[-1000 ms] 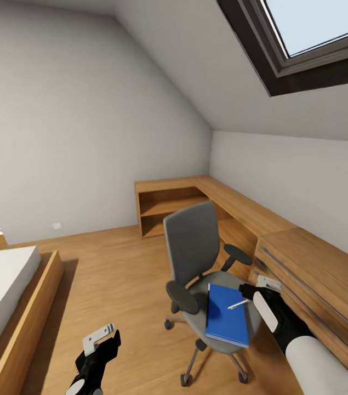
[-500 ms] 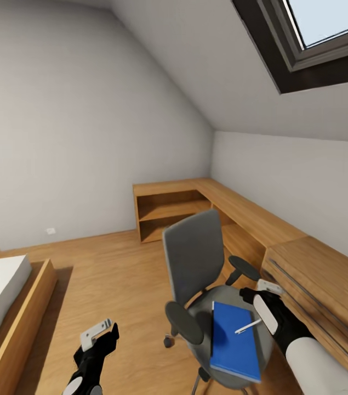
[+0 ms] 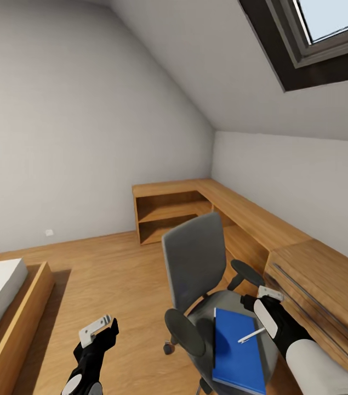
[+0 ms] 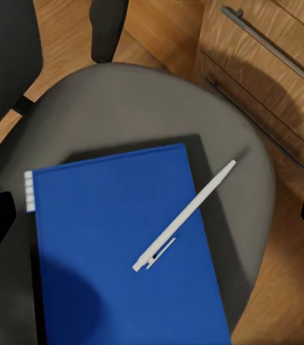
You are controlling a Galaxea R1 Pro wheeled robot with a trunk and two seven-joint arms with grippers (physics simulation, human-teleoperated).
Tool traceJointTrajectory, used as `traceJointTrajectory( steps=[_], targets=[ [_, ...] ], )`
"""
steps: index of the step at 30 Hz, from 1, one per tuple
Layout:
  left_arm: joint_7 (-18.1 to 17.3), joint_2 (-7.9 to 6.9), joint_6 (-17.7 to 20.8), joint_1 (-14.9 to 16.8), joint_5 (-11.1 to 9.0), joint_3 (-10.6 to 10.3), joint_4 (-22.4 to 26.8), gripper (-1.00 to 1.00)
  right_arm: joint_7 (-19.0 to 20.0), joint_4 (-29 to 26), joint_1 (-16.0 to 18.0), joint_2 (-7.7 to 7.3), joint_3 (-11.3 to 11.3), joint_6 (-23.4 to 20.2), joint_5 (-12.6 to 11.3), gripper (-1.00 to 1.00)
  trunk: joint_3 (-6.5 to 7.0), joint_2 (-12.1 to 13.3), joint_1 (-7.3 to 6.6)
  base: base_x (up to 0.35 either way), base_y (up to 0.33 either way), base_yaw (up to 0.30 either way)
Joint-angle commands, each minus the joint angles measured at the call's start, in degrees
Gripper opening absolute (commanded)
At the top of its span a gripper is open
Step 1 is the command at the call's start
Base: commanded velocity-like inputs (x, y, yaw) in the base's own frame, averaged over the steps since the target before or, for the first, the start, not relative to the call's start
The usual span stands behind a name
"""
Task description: In the bedroom, organize the workspace by keeping the computer under the desk, ensuring the monitor is on the desk, placing the keyboard on the desk next to the monitor, placing the mouse on the desk next to the keyboard, moving the folder from the swivel chair onto the desk next to the mouse, stacking the notebook on top of the folder with the pen on top of the notebook, and positioning the swivel chair next to the desk.
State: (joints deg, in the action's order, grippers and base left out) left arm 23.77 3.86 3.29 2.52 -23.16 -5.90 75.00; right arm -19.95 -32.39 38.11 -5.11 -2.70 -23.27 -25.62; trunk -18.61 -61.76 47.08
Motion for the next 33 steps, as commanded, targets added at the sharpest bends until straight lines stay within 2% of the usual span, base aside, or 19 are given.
traceJointTrajectory(
  steps=[1,13,33],
  targets=[
    [0.36,-0.01,0.23,0.03,-0.27,-0.08,0.29,1.0,-0.43,-0.06,0.05,-0.06,-0.27,-0.25,-0.47,1.0,-0.26,-0.47,0.23,0.009,0.0,0.0],
    [3.22,0.0,0.22,0.03,-0.31,-0.07,1.0,1.0,-0.44,0.3,0.12,-0.08,-0.2,-0.28,-0.42,1.0,-2.41,-5.28,2.87,0.002,0.0,0.0],
    [3.76,0.0,0.31,0.03,-0.29,-0.08,0.92,1.0,-0.53,0.28,0.12,-0.16,0.22,0.06,-0.64,1.0,-6.0,-13.3,7.26,0.0,0.0,0.0]
  ],
)
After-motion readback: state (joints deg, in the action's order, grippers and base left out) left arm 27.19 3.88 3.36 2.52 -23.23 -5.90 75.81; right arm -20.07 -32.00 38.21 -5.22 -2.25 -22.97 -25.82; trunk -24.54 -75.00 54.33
